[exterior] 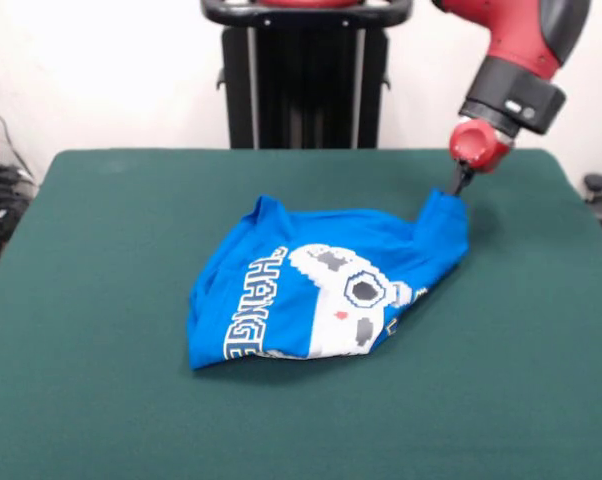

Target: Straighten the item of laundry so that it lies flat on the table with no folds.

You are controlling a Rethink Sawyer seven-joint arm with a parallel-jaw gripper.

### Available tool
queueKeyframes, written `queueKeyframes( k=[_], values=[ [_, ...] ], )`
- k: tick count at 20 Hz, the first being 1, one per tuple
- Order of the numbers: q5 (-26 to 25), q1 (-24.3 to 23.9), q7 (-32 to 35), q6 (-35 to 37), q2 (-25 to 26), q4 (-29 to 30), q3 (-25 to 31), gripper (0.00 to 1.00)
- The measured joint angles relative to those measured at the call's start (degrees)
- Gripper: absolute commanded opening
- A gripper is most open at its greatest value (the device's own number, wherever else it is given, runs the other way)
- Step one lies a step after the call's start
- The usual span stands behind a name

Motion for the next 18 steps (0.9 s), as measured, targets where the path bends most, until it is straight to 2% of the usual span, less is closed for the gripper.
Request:
queueKeyframes(
  k=[1,2,3,6,8,10,11,14,15,18],
  values=[
    [0.89,0.03,0.00,0.04,-0.01,0.02,0.03,1.00],
    [3.84,0.04,-0.01,0.66,-0.24,0.03,0.24,1.00],
    [6.78,0.04,-0.02,1.29,-0.46,0.04,0.44,0.00],
    [10.45,0.51,-1.17,2.50,-0.52,-0.22,-0.07,0.00],
    [16.92,2.36,-6.72,5.72,-0.54,-0.66,-1.74,0.00],
    [20.71,3.95,-13.60,8.27,-0.57,-0.80,-2.93,0.00],
    [22.88,5.11,-20.73,10.24,-0.62,-0.81,-3.74,0.00],
    [25.17,6.44,-36.09,12.68,-0.90,-0.82,-4.12,0.00],
    [25.49,6.77,-45.42,13.26,-1.17,-0.82,-4.09,0.00],
    [25.77,6.67,-56.63,13.24,-1.83,-0.81,-4.07,0.00]
  ],
)
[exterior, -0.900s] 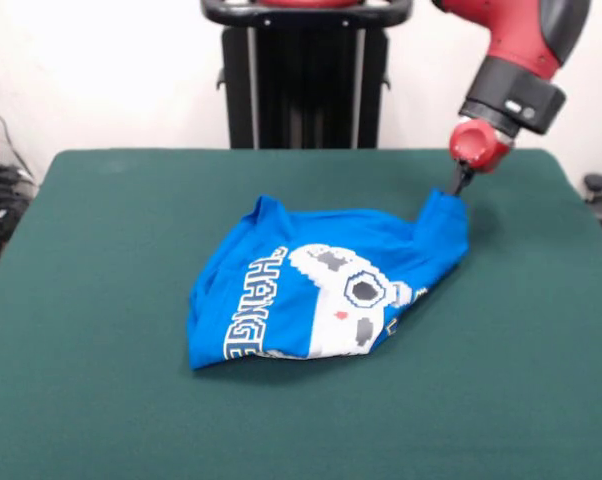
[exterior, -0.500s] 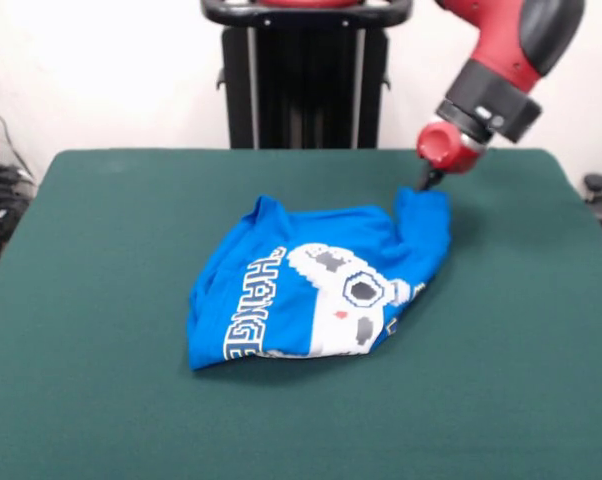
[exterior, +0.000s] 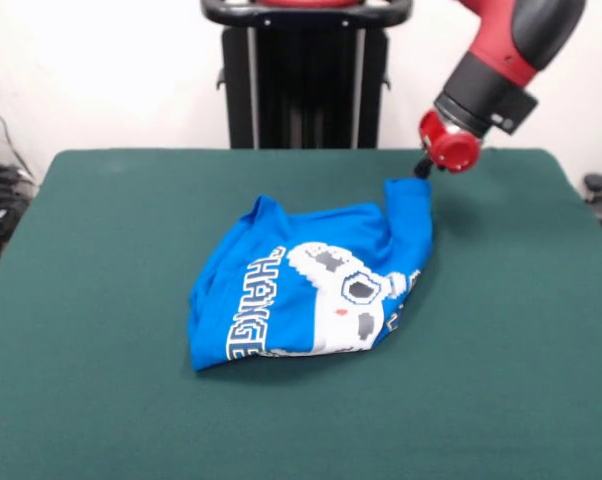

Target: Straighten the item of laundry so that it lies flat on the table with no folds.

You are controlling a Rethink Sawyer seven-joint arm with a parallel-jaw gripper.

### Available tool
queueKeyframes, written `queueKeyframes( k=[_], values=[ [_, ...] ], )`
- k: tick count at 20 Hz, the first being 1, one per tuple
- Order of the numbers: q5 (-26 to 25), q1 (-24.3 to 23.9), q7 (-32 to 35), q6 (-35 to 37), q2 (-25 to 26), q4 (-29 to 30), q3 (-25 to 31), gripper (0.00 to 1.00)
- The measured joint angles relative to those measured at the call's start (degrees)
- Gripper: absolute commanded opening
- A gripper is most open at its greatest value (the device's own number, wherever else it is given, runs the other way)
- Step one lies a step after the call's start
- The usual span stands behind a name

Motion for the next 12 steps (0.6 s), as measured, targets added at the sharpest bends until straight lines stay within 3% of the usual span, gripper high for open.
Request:
queueKeyframes(
  k=[4,12],
  values=[
    [0.69,-0.38,-10.11,0.01,-0.98,0.01,0.05,0.00],
    [0.70,-0.94,-11.61,0.01,-3.10,0.01,0.08,0.00]
  ],
)
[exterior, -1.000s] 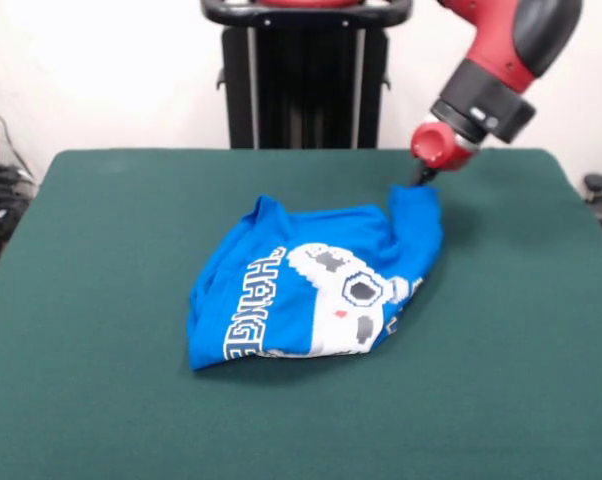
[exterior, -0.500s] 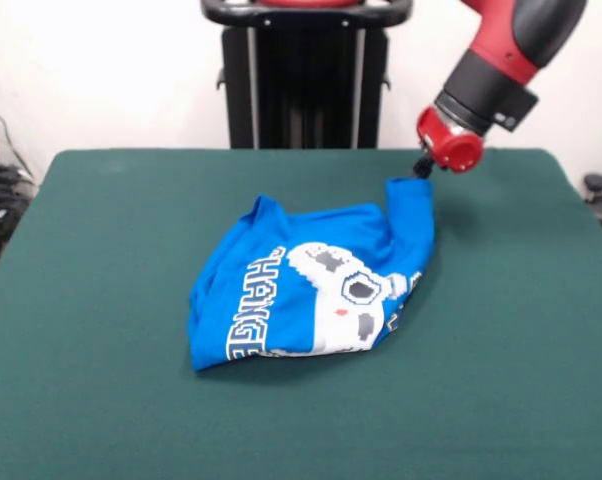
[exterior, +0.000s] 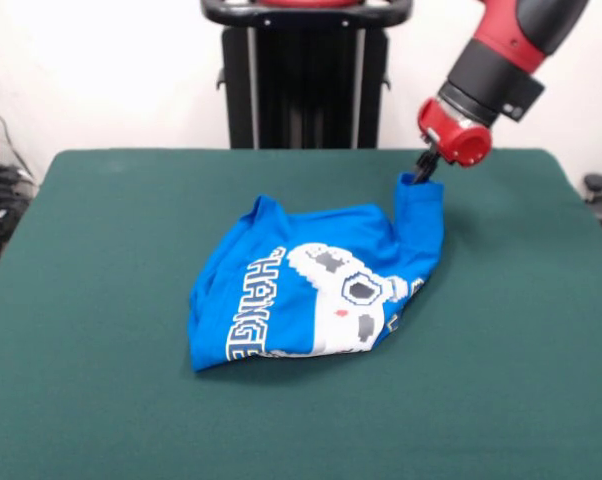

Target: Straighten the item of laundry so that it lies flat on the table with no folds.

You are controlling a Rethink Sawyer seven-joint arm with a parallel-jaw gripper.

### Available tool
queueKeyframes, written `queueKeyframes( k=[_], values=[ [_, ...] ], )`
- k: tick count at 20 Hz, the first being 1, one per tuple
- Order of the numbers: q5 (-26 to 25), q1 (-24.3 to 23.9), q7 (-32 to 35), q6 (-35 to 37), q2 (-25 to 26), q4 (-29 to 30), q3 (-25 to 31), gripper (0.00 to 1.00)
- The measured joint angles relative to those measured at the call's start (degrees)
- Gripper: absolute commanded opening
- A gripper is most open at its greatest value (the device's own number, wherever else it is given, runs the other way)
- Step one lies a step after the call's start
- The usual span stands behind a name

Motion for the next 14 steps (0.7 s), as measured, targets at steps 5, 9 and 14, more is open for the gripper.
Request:
queueKeyframes(
  k=[5,9,14],
  values=[
    [0.04,-0.52,0.00,0.00,-0.65,0.02,0.22,0.00],
    [1.96,-0.93,0.01,-0.01,-1.49,0.01,0.84,0.00],
    [7.74,-0.93,0.02,-0.01,-2.28,-0.02,2.49,0.00]
  ],
)
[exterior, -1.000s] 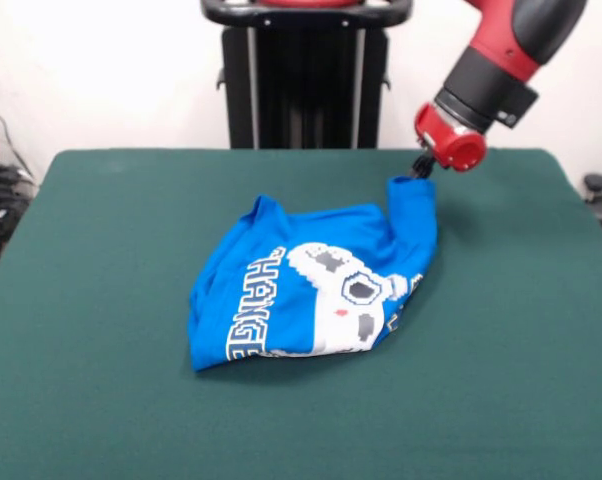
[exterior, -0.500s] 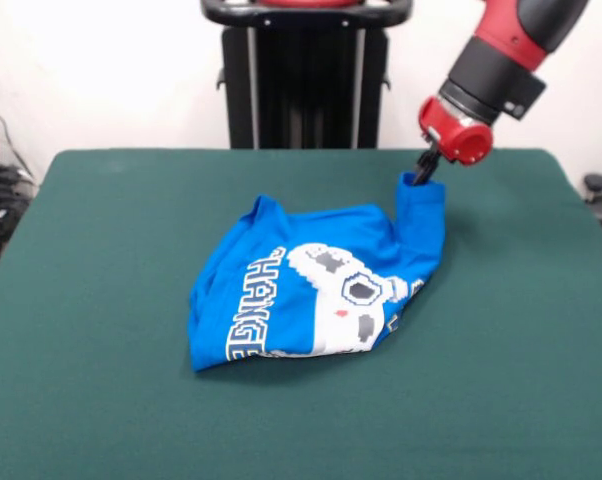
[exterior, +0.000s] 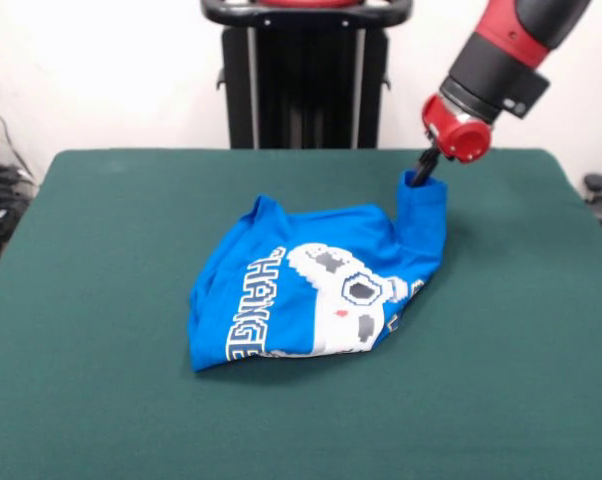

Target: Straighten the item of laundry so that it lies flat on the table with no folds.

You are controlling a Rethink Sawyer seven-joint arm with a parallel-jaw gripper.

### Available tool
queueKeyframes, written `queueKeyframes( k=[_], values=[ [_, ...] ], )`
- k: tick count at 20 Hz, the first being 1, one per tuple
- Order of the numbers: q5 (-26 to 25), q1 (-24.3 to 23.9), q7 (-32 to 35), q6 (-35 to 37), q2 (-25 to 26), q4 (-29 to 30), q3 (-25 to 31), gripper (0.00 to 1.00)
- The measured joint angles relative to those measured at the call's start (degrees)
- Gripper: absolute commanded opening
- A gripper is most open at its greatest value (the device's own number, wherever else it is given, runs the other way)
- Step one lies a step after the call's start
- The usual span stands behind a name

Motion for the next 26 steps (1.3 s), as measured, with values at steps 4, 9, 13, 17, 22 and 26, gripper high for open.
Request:
queueKeyframes(
  k=[4,9,13,17,22,26],
  values=[
    [2.65,-0.10,0.00,0.00,-0.67,0.01,1.43,0.00],
    [6.62,-0.96,0.00,-0.01,-1.93,0.02,4.27,0.00],
    [9.76,-2.61,0.00,-0.02,-3.54,0.02,7.50,0.00],
    [12.20,-4.94,0.00,-0.01,-5.77,0.28,11.06,0.00],
    [19.01,-9.41,0.00,-0.47,-9.85,1.34,17.48,0.00],
    [24.90,-12.73,-0.01,-1.52,-13.06,2.10,22.37,0.00]
  ],
)
